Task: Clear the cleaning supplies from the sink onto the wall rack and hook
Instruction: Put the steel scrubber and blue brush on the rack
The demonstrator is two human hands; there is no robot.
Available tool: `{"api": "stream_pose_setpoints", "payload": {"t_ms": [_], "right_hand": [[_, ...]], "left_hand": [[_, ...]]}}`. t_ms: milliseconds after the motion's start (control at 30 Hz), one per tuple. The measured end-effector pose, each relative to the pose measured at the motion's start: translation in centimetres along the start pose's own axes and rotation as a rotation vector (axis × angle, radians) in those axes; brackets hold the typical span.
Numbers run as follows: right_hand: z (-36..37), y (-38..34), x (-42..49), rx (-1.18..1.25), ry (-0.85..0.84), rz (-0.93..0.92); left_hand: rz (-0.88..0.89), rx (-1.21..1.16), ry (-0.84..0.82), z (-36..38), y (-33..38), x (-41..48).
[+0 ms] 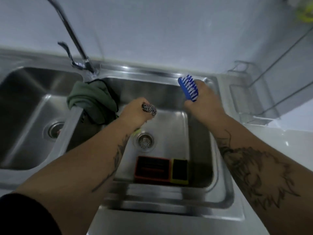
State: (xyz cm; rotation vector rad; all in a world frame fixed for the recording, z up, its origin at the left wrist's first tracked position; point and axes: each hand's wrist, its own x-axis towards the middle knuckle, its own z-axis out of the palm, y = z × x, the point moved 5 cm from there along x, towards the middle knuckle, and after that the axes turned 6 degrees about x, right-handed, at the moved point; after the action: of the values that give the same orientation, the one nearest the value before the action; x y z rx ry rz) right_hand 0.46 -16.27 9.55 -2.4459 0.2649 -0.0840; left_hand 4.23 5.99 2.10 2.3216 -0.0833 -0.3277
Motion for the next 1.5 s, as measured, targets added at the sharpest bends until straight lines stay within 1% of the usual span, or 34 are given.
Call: {"api": "stream_pose_setpoints", "payload": {"t_ms": [67, 167, 267, 367, 500, 567, 633, 833, 967, 1167, 1267, 1333, 1367, 1433, 1500], "right_hand": [[-5.6, -2.4, -0.7, 0.034, 0.073, -0.07], [-14.1, -5.3, -2.2, 0.022, 0.206, -0.171], [-21.4, -6.6, -3.9, -0.014, 0.347, -0.224], [-26.9, -6.3, -5.0, -0.04, 0.44, -0.24], [-32.0, -4.4, -5.0, -0.066, 0.505, -0.205], [-33.1, -3.2, -4.3, -0.124, 0.5, -0.141], [-33.1, -1.8, -3.3, -0.238, 0.469, -0.073], [-30.9, 1.4, -0.1, -0.521, 0.306, 0.081], [-30.1, 1.7, 1.8, -0.619, 0.258, 0.129], [-29.3, 1.5, 3.1, -0.845, 0.127, 0.147], [-29.3, 1.0, 2.8, -0.917, 0.119, 0.192], [-29.9, 0.5, 2.3, -0.886, 0.176, 0.171], [-30.6, 0.1, 1.8, -0.818, 0.24, 0.124], [-32.7, -0.8, 0.2, -0.61, 0.462, -0.061], [-35.1, -1.6, -2.3, -0.498, 0.763, -0.328]], "left_hand": [[0.056, -0.031, 0.052, -1.9, 4.5, -0.6], [0.181, -0.071, 0.135, -4.2, 11.9, -1.4], [0.321, -0.018, 0.201, -5.9, 18.9, -2.1], [0.44, -0.03, 0.226, -7.1, 25.3, -2.9], [0.602, -0.041, 0.269, -8.0, 32.0, -3.8], [0.656, -0.05, 0.273, -8.1, 34.2, -4.1], [0.697, -0.056, 0.263, -7.8, 35.8, -4.3], [0.762, -0.057, 0.22, -6.9, 37.8, -3.5], [0.76, -0.065, 0.209, -6.4, 38.1, -2.3], [0.75, -0.06, 0.21, -5.6, 37.8, -1.9], [0.765, -0.051, 0.225, -5.5, 38.0, -2.3], [0.788, -0.04, 0.24, -5.4, 38.5, -2.7], [0.803, -0.029, 0.245, -5.3, 38.8, -3.0], [0.837, -0.002, 0.258, -5.0, 39.6, -3.7], [0.869, 0.046, 0.284, -4.3, 40.6, -4.5]]}}
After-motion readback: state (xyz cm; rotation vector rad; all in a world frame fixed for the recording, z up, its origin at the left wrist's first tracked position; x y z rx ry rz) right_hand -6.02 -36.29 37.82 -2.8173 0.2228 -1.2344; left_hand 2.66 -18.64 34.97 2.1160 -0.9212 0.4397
